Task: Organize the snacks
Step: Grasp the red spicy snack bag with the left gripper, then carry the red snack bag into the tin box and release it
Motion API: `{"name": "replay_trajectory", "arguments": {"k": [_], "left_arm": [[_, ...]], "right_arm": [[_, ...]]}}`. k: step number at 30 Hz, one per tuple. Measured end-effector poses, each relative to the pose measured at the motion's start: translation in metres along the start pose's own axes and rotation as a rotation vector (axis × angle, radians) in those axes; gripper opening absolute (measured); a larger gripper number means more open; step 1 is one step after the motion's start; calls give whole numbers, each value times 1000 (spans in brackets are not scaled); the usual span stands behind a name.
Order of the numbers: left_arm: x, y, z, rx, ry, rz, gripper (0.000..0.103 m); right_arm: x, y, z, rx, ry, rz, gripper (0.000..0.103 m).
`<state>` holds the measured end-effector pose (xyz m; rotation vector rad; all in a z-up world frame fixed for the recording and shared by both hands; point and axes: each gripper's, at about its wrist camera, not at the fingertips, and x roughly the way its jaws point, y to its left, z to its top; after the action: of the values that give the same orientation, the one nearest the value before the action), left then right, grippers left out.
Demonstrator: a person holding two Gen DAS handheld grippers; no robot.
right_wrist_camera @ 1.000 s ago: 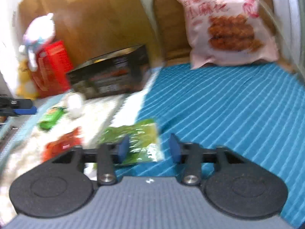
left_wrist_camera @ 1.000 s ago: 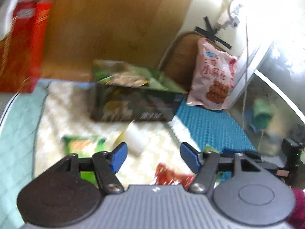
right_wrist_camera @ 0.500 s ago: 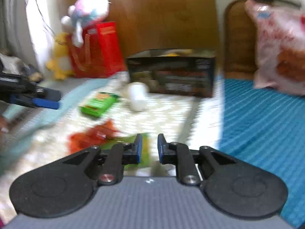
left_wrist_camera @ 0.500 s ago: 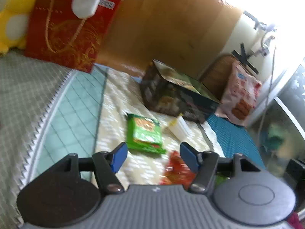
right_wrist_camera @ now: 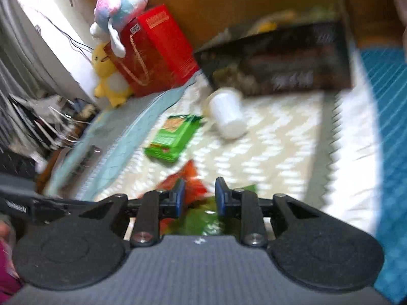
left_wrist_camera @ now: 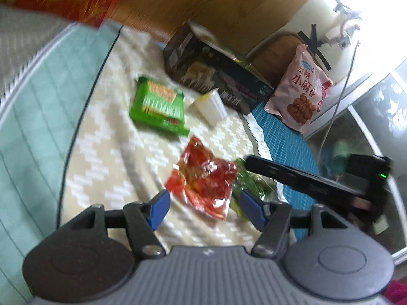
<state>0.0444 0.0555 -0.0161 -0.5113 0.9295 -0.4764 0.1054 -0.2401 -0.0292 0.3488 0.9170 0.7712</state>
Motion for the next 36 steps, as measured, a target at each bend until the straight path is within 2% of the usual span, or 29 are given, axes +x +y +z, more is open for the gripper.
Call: {"name": "replay_trajectory", "arguments": {"k": [2, 4, 5, 7, 8, 10, 12, 17, 18, 21, 24, 26, 28, 30, 32, 33, 34, 35, 36], "left_arm": [[4, 5, -1, -41, -18, -20, 65], [7, 6, 0, -59, -31, -30, 67], [9, 5, 1, -54, -39, -29, 66], [13, 3, 3, -34, -47, -15, 54], [18, 3, 4, -37, -23, -26, 37], [22, 3, 7, -48, -12, -34, 26], [24, 0, 10, -38, -1, -41, 23], [21, -16, 23, 23, -18, -68, 24], [18, -19, 25, 38, -31, -54, 29], [13, -27, 32, 87, -76, 21, 35], [10, -26, 34, 79, -75, 32, 63], [9, -24, 33, 57, -71, 1, 68], [11, -21, 34, 24, -61, -57, 78], [13, -21, 36, -6, -52, -121, 78], [17, -26, 40, -14, -50, -161, 69], [18, -29, 43, -9, -49, -175, 56], [19, -33, 46, -2, -47, -188, 48], [21, -37, 51, 4, -46, -205, 45], [23, -41, 55, 11, -48, -211, 35]], "right_arm": [[5, 7, -3, 11, 28, 55, 30], [9, 15, -10, 1, 49, 82, 16], [9, 19, -15, -9, 42, 75, 16], [3, 24, -20, -17, 11, 66, 15], [0, 25, -21, -16, -4, 62, 14], [-6, 27, -22, 6, -37, 66, 13], [-12, 27, -20, 36, -59, 81, 12], [-21, 18, -10, 122, -141, 92, 12], [-26, 12, -9, 147, -156, 98, 12], [-41, -7, -10, 238, -199, 135, 12], [-52, -24, -15, 344, -245, 213, 12], [-57, -30, -18, 401, -272, 267, 12], [-58, -31, -20, 430, -287, 306, 12], [-59, -29, -19, 428, -291, 317, 12], [-59, -25, -16, 417, -288, 317, 12], [-58, -22, -13, 412, -287, 316, 12], [-59, -20, -9, 400, -289, 312, 12], [-62, -22, -3, 384, -296, 304, 12], [-65, -23, 3, 367, -309, 293, 12]]}}
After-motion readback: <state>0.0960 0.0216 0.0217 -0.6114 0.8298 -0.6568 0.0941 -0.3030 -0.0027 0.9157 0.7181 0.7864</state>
